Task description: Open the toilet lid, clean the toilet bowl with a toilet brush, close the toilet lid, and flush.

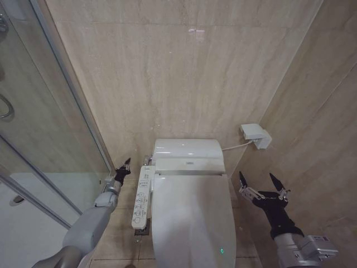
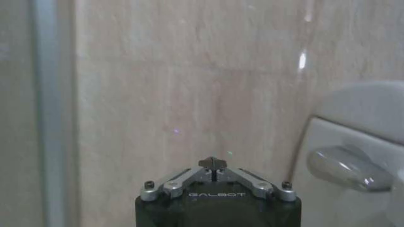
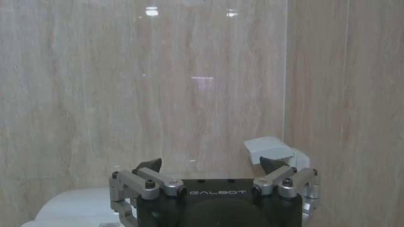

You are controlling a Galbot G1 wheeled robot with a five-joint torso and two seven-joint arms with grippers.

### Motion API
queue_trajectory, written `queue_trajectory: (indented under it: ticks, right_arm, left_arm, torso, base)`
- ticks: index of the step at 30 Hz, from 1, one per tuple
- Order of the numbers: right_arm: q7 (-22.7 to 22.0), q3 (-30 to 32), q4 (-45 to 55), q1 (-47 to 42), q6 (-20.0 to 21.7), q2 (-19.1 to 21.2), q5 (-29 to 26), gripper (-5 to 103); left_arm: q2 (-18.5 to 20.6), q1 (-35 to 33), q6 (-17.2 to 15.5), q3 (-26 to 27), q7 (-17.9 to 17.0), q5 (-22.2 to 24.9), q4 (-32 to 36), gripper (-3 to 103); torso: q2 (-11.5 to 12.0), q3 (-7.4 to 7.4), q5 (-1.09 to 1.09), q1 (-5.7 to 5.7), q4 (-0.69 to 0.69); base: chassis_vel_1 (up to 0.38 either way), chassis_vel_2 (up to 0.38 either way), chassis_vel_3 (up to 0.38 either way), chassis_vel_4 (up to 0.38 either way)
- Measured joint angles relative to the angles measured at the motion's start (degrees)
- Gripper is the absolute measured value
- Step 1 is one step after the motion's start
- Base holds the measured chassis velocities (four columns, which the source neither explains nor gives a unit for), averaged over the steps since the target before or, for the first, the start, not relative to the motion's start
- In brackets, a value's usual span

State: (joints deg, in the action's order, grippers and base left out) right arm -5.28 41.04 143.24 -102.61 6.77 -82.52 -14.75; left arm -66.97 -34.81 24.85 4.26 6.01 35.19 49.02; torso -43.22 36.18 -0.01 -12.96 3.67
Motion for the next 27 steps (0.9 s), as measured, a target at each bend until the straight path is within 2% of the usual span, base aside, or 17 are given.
queue_trajectory:
  ticks: [3,4,8,9,12,13,16,17,20,21,22,25,27]
  right_arm:
    - [0.0,0.0,0.0,0.0,0.0,0.0,0.0,100]
    - [0.0,0.0,0.0,0.0,0.0,0.0,0.0,100]
    - [0.0,0.0,0.0,0.0,0.0,0.0,0.0,100]
    - [0.0,0.0,0.0,0.0,0.0,0.0,0.0,100]
    - [0.0,0.0,0.0,0.0,0.0,0.0,0.0,100]
    - [0.0,0.0,0.0,0.0,0.0,0.0,0.0,100]
    - [0.0,0.0,0.0,0.0,0.0,0.0,0.0,100]
    - [0.0,0.0,0.0,0.0,0.0,0.0,0.0,100]
    - [0.0,0.0,0.0,0.0,0.0,0.0,0.0,100]
    - [0.0,0.0,0.0,0.0,0.0,0.0,0.0,100]
    - [0.0,0.0,0.0,0.0,0.0,0.0,0.0,100]
    - [0.0,0.0,0.0,0.0,0.0,0.0,0.0,100]
    - [0.0,0.0,0.0,0.0,0.0,0.0,0.0,100]
  left_arm:
    - [2.9,-4.8,-3.6,1.5,-5.2,-0.2,10.7,0]
    - [2.9,-4.8,-3.6,1.5,-5.2,-0.2,10.7,0]
    - [5.0,-9.8,-6.9,3.2,-10.3,-0.2,22.6,0]
    - [5.0,-9.8,-6.9,3.2,-10.3,-0.2,22.6,0]
    - [6.8,-14.4,-9.4,5.0,-13.1,0.1,32.5,0]
    - [6.8,-14.4,-9.4,5.0,-13.1,0.1,32.5,0]
    - [8.7,-20.7,-10.4,9.4,-14.2,0.2,40.9,0]
    - [8.7,-20.7,-10.4,9.4,-14.2,0.2,40.9,0]
    - [10.0,-28.9,-10.7,14.3,-14.1,-0.1,47.7,0]
    - [10.2,-31.7,-10.7,16.1,-14.1,-0.2,49.9,0]
    - [10.2,-31.7,-10.7,16.1,-14.1,-0.2,49.9,0]
    - [9.7,-39.4,-10.7,21.5,-13.7,-0.4,57.1,0]
    - [9.2,-41.4,-10.8,23.1,-13.7,-0.6,59.4,0]
  torso:
    - [0.0,0.0,0.01,0.01,-0.03]
    - [0.0,0.0,0.01,0.01,-0.03]
    - [0.0,0.0,0.0,0.0,-0.01]
    - [0.0,0.0,0.0,0.0,-0.01]
    - [0.0,0.0,0.0,0.0,0.02]
    - [0.0,0.0,0.0,0.0,0.02]
    - [0.0,-0.01,0.03,0.01,0.0]
    - [0.0,-0.01,0.03,0.01,0.0]
    - [0.0,-0.01,0.01,0.01,-0.02]
    - [0.0,0.0,-0.01,0.01,-0.03]
    - [0.0,0.0,-0.01,0.01,-0.03]
    - [0.0,-0.01,0.01,0.01,-0.01]
    - [0.0,-0.01,0.01,0.01,0.0]
  base:
    - [0.0,0.0,0.0,0.0]
    - [0.0,0.0,0.0,0.0]
    - [0.0,0.0,0.0,0.0]
    - [0.0,0.0,0.0,0.0]
    - [0.0,0.0,0.0,0.0]
    - [0.0,0.0,0.0,0.0]
    - [0.0,0.0,0.0,0.0]
    - [0.0,0.0,0.0,0.0]
    - [0.0,0.0,0.0,0.0]
    - [0.0,0.0,0.0,0.0]
    - [0.0,0.0,0.0,0.0]
    - [0.0,0.0,0.0,0.0]
    - [0.0,0.0,0.0,0.0]
